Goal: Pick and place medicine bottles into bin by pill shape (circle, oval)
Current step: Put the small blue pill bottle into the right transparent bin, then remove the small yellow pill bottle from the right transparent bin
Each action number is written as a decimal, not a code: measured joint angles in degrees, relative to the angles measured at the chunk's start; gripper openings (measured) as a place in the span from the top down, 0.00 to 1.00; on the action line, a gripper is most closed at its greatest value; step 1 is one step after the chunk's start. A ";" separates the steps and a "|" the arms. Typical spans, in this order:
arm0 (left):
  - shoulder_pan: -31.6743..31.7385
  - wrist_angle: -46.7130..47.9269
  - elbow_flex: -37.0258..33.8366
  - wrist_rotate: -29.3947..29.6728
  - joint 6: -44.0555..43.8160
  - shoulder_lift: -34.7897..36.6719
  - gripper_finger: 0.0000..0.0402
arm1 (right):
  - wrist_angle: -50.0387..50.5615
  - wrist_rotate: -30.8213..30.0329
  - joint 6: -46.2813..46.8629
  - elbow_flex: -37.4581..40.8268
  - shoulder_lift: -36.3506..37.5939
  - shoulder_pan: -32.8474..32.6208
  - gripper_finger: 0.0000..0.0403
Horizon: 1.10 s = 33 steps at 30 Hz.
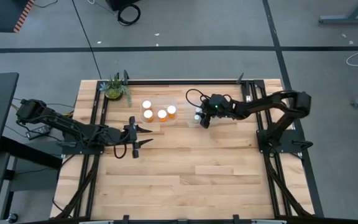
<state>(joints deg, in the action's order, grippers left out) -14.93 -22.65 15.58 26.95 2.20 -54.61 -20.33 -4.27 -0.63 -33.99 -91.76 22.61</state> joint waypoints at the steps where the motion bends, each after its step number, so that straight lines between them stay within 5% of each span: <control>1: 0.01 0.02 -0.01 -0.01 -0.02 0.00 0.57 | 1.16 0.00 0.13 -0.07 1.21 0.00 0.51; 15: 0.01 0.04 0.01 0.00 0.00 0.00 0.57 | 23.12 2.82 1.33 -1.07 14.11 -0.01 0.50; 33: -0.01 0.23 0.01 -0.01 0.00 0.00 0.57 | 60.95 3.96 -9.03 -31.20 -6.07 -2.02 0.50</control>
<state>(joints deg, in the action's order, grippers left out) -14.94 -22.41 15.59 26.94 2.20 -54.61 40.62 -0.32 -9.66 -65.19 -97.83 20.59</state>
